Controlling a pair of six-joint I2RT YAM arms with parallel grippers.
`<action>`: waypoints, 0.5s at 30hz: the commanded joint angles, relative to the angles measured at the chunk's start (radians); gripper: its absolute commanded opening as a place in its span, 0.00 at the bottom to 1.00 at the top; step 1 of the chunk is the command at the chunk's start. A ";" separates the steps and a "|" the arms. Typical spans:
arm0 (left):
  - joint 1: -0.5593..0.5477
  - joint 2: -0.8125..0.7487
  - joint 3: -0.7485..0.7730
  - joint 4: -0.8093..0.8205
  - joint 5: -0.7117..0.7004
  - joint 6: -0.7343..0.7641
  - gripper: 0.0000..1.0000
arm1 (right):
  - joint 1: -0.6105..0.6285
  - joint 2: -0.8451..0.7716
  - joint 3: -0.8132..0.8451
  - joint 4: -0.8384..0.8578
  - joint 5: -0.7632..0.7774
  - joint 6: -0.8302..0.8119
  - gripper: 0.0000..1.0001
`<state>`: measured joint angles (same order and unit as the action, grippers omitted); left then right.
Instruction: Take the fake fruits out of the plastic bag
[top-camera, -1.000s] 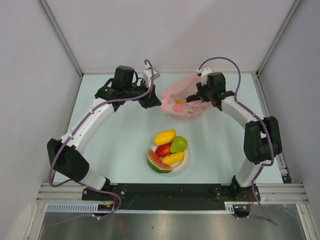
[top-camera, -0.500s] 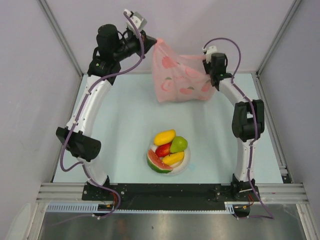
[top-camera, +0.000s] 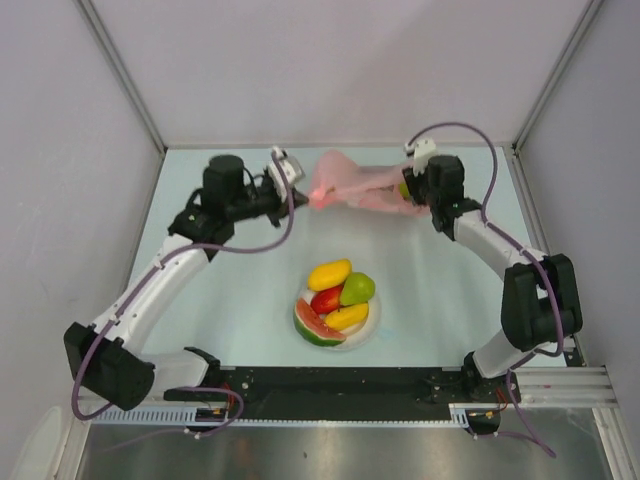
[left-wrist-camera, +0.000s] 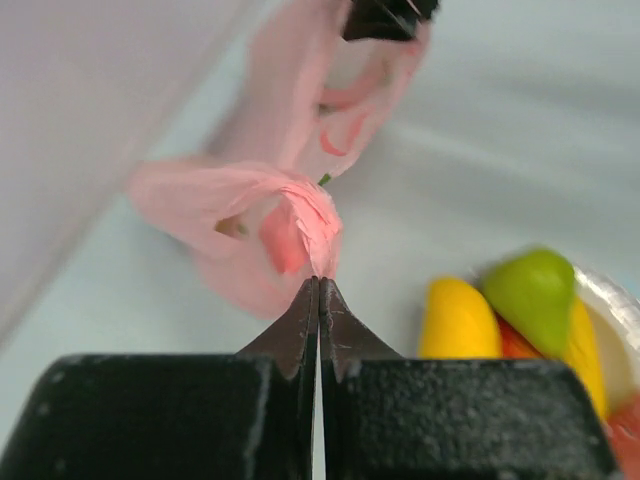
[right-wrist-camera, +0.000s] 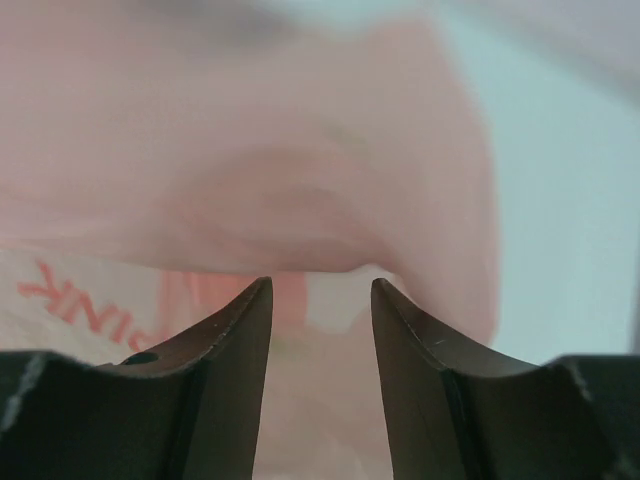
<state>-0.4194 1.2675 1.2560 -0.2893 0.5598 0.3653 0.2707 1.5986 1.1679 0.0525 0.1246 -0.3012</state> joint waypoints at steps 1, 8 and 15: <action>-0.116 -0.042 -0.170 -0.017 0.031 0.077 0.00 | -0.042 -0.068 -0.186 -0.097 -0.092 0.068 0.50; -0.147 -0.054 -0.149 0.045 -0.007 -0.080 0.00 | -0.039 -0.166 -0.180 -0.121 -0.117 0.070 0.49; -0.147 -0.022 -0.003 0.038 -0.034 -0.138 0.00 | 0.073 -0.229 -0.151 -0.183 -0.243 0.076 0.46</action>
<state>-0.5690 1.2438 1.1526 -0.3080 0.5262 0.2863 0.2714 1.4075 0.9775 -0.1097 -0.0330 -0.2379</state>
